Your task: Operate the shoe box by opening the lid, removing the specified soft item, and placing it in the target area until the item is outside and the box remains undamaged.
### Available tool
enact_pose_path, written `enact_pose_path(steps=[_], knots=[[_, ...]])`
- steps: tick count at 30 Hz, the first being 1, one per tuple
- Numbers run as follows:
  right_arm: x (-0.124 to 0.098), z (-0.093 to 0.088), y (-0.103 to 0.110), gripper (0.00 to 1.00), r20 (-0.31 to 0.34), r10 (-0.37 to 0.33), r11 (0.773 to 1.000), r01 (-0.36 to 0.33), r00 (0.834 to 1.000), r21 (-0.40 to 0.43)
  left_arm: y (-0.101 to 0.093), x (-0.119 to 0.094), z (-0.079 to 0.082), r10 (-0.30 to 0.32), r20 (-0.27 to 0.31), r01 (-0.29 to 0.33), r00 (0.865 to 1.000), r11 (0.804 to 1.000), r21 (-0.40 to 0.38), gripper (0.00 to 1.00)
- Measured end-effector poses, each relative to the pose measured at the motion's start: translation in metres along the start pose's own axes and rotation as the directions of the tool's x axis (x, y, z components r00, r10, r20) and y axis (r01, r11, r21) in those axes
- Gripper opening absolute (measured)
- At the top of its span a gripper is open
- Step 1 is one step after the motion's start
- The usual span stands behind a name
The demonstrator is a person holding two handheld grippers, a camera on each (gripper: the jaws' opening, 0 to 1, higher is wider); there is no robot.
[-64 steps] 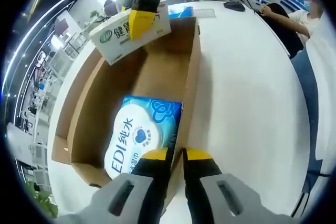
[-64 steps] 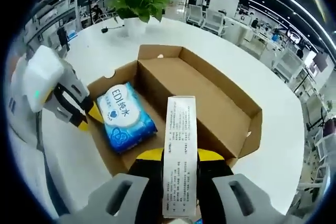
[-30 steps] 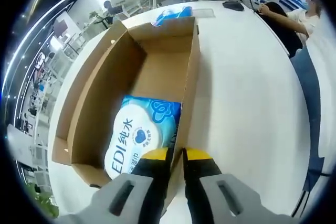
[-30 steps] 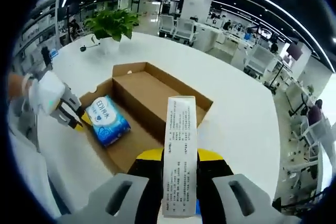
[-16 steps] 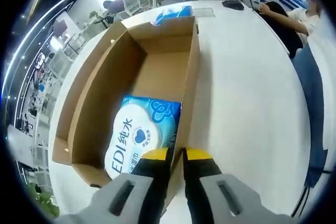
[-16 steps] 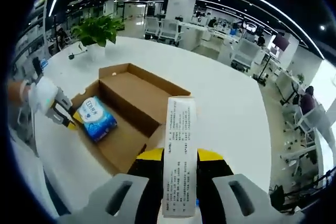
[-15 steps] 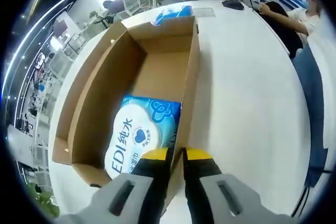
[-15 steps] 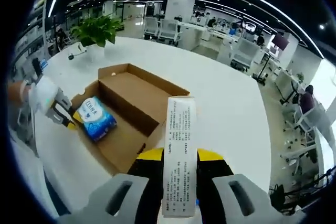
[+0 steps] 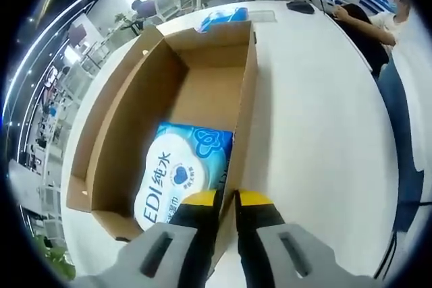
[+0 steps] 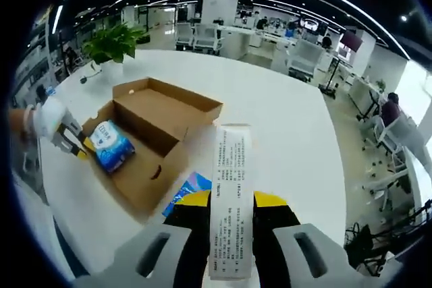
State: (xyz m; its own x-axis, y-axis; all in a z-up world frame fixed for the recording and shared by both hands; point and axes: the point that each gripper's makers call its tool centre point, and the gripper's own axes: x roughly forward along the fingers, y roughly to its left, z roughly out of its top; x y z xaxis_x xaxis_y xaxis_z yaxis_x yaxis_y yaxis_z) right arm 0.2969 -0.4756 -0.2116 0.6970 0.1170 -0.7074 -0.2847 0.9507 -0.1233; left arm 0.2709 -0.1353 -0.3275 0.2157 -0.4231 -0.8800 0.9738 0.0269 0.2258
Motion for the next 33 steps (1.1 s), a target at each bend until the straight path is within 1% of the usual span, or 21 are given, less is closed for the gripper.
enact_pose_path(steps=[6,10,11,15,18,19,25,27,33], knots=[[0.001,-0.02,-0.029,0.2,-0.004,-0.023,0.998,0.023,1.0,0.053,0.0,0.001,0.001,-0.019,-0.003,0.019,1.0,1.0,-0.002,0.09],[0.0,-0.039,-0.049,0.2,-0.015,-0.043,0.994,0.044,0.999,0.097,-0.001,0.001,0.001,-0.022,0.006,0.022,1.0,1.0,-0.007,0.08],[0.0,-0.041,-0.051,0.2,-0.016,-0.044,0.994,0.046,0.999,0.1,-0.001,0.001,0.001,-0.022,0.006,0.022,1.0,1.0,-0.009,0.08],[-0.001,-0.058,-0.065,0.2,-0.027,-0.056,0.988,0.059,0.998,0.14,-0.001,0.001,0.001,-0.029,-0.002,0.029,1.0,0.999,-0.015,0.08],[-0.003,-0.068,-0.073,0.2,-0.035,-0.065,0.984,0.07,0.997,0.162,-0.001,0.002,0.002,-0.03,0.006,0.03,1.0,0.999,-0.022,0.08],[-0.004,-0.074,-0.076,0.2,-0.04,-0.073,0.979,0.079,0.997,0.187,-0.001,0.002,0.002,-0.031,0.006,0.031,1.0,0.999,-0.022,0.08],[0.0,-0.102,-0.08,0.2,-0.08,-0.079,0.968,0.095,0.994,0.23,-0.001,0.001,0.002,-0.036,0.006,0.036,0.999,0.999,-0.02,0.08],[0.001,-0.109,-0.08,0.2,-0.087,-0.078,0.962,0.098,0.993,0.255,-0.001,0.0,0.002,-0.037,0.004,0.037,0.999,0.999,-0.022,0.08],[0.011,-0.127,-0.081,0.2,-0.12,-0.071,0.958,0.101,0.99,0.27,0.0,0.0,0.001,-0.041,0.0,0.041,0.999,0.999,-0.029,0.08]])
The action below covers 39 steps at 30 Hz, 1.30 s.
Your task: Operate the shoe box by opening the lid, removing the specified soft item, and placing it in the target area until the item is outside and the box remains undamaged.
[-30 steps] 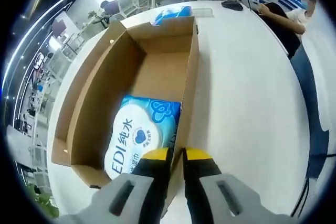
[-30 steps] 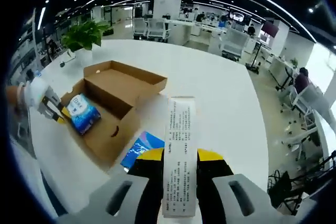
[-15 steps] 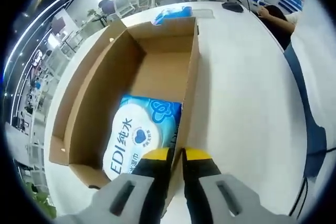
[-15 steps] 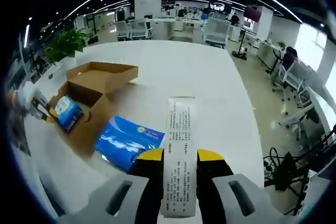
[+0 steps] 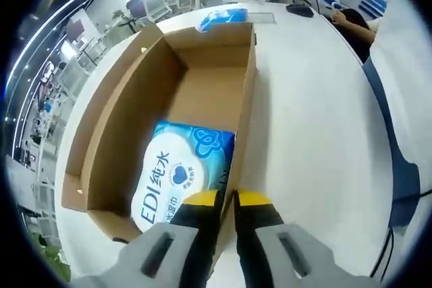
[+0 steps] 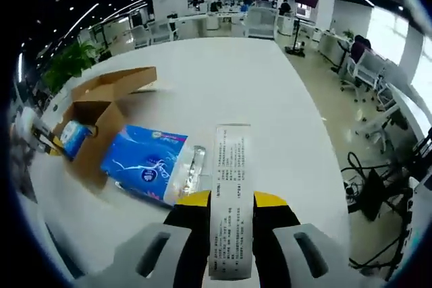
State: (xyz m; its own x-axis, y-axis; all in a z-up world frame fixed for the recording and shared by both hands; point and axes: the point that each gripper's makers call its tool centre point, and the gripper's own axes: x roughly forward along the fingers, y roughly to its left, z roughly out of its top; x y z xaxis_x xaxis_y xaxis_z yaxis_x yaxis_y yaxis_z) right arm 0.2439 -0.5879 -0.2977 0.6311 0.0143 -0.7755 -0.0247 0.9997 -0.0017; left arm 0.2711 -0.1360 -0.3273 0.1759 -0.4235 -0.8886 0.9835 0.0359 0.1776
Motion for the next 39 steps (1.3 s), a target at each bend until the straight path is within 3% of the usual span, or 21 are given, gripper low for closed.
enact_pose_path(steps=[16,39], knots=[[0.018,-0.034,0.002,0.2,-0.068,0.015,0.999,-0.011,0.998,0.05,0.0,0.001,0.0,-0.007,-0.006,0.007,1.0,1.0,-0.01,0.08],[0.026,-0.044,0.002,0.2,-0.097,0.022,0.998,-0.016,0.995,0.058,0.001,0.001,0.0,-0.004,-0.01,0.004,1.0,1.0,-0.014,0.08]])
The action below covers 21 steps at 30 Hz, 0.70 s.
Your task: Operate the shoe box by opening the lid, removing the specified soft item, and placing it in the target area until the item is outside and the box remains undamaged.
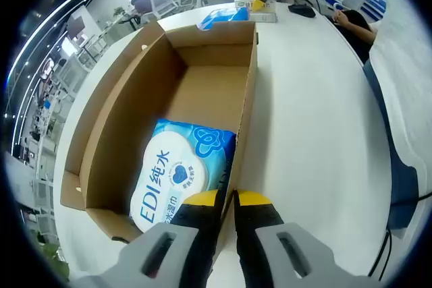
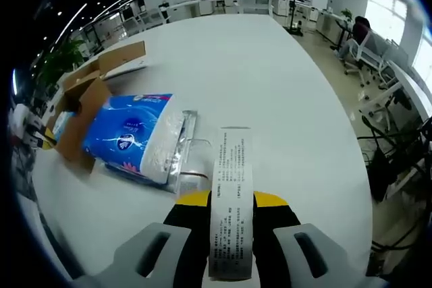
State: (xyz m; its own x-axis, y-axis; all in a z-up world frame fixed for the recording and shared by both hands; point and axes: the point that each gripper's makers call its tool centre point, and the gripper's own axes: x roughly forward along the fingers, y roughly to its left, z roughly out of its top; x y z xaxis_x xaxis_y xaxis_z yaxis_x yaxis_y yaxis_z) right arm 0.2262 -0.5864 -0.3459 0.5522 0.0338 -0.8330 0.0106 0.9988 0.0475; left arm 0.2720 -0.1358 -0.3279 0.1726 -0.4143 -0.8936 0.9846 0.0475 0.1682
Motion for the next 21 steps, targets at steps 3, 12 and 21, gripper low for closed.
enact_pose_path(steps=[3,12,21], knots=[[0.0002,0.0015,0.0003,0.2,0.011,0.002,1.0,-0.002,1.0,0.017,-0.0001,-0.0001,0.0002,0.0,0.001,0.0,1.0,1.0,0.001,0.08],[0.0021,0.002,0.0014,0.2,0.012,0.004,1.0,-0.004,1.0,-0.01,-0.0001,0.0005,-0.0004,0.0,0.001,0.0,1.0,1.0,0.001,0.08],[0.0001,0.0063,-0.0018,0.31,0.029,-0.01,0.999,0.011,1.0,-0.039,0.0002,-0.0001,-0.0001,-0.001,0.002,0.001,1.0,1.0,0.003,0.08]])
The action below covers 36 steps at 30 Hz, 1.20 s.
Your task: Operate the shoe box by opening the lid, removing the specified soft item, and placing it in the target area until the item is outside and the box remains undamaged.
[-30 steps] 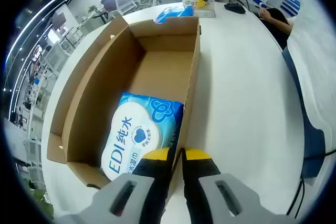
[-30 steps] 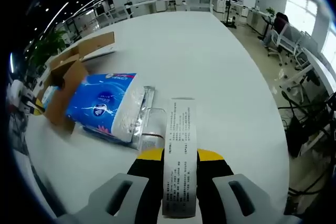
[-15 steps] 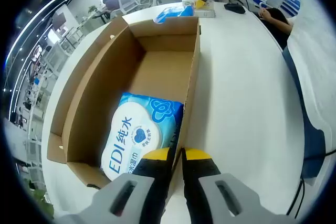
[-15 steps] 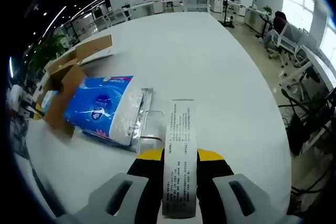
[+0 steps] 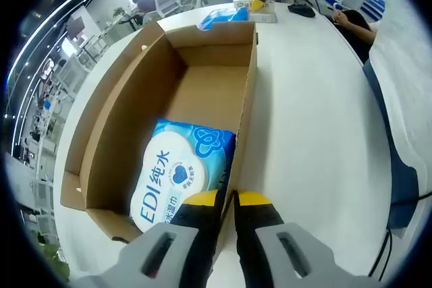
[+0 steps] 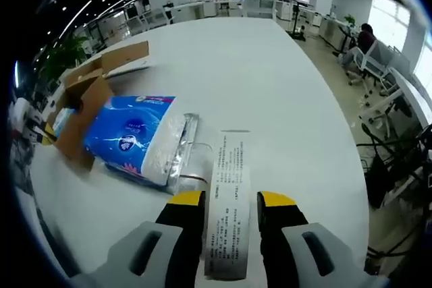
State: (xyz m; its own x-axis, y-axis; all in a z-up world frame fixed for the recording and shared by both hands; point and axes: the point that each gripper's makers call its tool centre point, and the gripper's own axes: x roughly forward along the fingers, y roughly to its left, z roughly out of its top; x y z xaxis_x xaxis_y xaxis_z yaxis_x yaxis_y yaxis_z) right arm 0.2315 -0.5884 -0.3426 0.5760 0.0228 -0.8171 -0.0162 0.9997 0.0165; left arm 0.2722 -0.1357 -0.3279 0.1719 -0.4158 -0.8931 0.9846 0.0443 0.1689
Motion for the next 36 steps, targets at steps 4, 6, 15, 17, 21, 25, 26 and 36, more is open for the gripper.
enact_pose_path(steps=[4,6,15,17,21,25,26,36], knots=[[-0.003,0.001,-0.001,0.32,0.001,-0.004,1.0,0.004,1.0,-0.002,0.0,-0.001,0.0,-0.002,-0.001,0.002,1.0,1.0,0.002,0.08],[-0.004,0.001,-0.001,0.33,0.003,-0.006,1.0,0.006,1.0,0.0,0.0,0.0,0.0,-0.001,-0.001,0.001,1.0,1.0,0.003,0.08],[-0.015,0.012,0.002,0.37,0.04,-0.022,1.0,0.022,0.999,0.001,0.0,0.0,0.0,0.001,0.0,-0.001,1.0,1.0,0.002,0.08],[-0.016,0.013,0.004,0.37,0.043,-0.021,1.0,0.021,0.999,0.004,-0.001,0.0,0.0,0.002,0.0,-0.002,1.0,1.0,0.003,0.08],[-0.017,0.013,0.002,0.37,0.042,-0.023,1.0,0.024,0.999,-0.004,0.0,0.0,0.0,0.002,-0.001,-0.002,1.0,1.0,0.004,0.08],[-0.02,0.012,0.001,0.39,0.036,-0.029,0.999,0.03,0.999,-0.023,0.0,0.0,0.001,0.004,-0.001,-0.004,1.0,1.0,0.003,0.08],[-0.019,0.013,0.0,0.39,0.039,-0.029,0.999,0.03,0.999,-0.022,0.0,0.0,0.001,0.005,-0.001,-0.005,1.0,1.0,0.002,0.08],[-0.047,0.035,0.005,0.54,0.1,-0.031,0.999,0.03,0.995,0.017,0.0,0.0,0.0,0.001,-0.01,-0.001,1.0,1.0,0.006,0.08]])
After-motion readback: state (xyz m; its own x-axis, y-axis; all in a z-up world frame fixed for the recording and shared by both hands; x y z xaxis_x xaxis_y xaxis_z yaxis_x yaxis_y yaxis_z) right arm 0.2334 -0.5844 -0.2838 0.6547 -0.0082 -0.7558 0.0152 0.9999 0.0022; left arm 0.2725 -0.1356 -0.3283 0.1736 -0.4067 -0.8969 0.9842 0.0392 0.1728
